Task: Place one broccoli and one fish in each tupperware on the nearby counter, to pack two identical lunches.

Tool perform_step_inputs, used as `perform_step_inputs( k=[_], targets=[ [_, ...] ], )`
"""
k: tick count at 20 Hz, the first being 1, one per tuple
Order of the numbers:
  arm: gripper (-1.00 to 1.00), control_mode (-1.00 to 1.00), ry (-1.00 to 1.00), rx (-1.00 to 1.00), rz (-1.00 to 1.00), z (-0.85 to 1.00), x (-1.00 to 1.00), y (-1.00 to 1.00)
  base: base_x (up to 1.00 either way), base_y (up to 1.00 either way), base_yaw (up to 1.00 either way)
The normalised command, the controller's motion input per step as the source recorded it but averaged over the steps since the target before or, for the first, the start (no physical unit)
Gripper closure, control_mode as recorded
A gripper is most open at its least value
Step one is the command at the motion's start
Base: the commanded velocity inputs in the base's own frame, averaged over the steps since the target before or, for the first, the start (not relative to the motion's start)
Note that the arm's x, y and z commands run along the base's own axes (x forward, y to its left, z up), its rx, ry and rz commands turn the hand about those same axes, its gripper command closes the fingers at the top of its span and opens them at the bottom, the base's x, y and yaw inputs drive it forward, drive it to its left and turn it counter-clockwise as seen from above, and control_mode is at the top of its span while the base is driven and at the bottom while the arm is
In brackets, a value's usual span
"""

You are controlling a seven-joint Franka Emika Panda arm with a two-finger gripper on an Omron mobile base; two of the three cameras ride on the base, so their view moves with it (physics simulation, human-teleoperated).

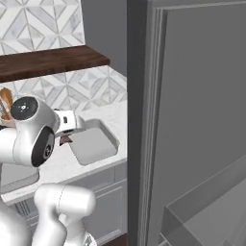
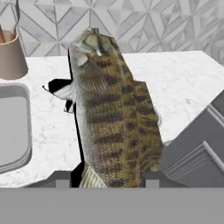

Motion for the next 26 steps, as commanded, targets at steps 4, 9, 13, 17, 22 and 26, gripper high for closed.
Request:
perform_step_inputs(
  k=[4, 9, 13, 17, 22, 26],
  targets=[
    [1.0, -1.0, 0.0, -0.01, 0.02, -0.81, 1.0, 0.23, 0.0, 0.0, 0.0],
    [1.0, -1.0, 0.05, -0.01, 0.0, -0.67, 0.92, 0.1, 0.0, 0.0, 0.0],
    [1.0, -1.0, 0.15, 0.0, 0.0, -0.36, 0.7, 0.0, 0.0, 0.0, 0.0],
    [1.0, -1.0, 0.17, 0.0, 0.0, -0.21, 0.55, 0.0, 0.0, 0.0, 0.0],
    [1.0, -1.0, 0.03, 0.0, 0.0, -0.19, 0.42, 0.0, 0.0, 0.0, 0.0],
    [1.0, -1.0, 0.0, -0.02, 0.0, -0.44, 0.41, 0.01, 0.0, 0.0, 0.0]
  ],
)
